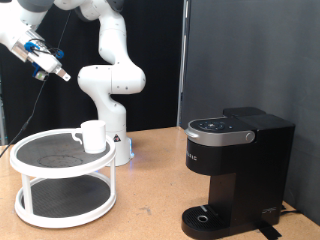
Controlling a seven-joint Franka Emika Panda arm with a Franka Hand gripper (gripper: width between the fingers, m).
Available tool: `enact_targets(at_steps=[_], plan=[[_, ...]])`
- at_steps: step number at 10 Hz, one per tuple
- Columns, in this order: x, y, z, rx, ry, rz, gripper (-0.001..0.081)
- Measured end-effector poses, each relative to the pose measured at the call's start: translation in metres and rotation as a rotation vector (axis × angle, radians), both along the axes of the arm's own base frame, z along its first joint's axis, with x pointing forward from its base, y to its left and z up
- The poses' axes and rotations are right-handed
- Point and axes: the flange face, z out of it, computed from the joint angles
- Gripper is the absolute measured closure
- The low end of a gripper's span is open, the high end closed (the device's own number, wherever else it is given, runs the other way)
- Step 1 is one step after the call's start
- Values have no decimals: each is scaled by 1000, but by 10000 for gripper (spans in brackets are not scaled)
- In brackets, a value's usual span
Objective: Make a cup of coffee with the keurig machine
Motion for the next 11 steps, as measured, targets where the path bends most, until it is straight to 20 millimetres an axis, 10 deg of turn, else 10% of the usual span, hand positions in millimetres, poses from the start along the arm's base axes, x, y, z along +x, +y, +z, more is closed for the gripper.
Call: enact_targets(at_steps=[7,11], plan=[[28,-6,-44,-62,33,-22,711],[40,5,-86,-54,98,29,197]])
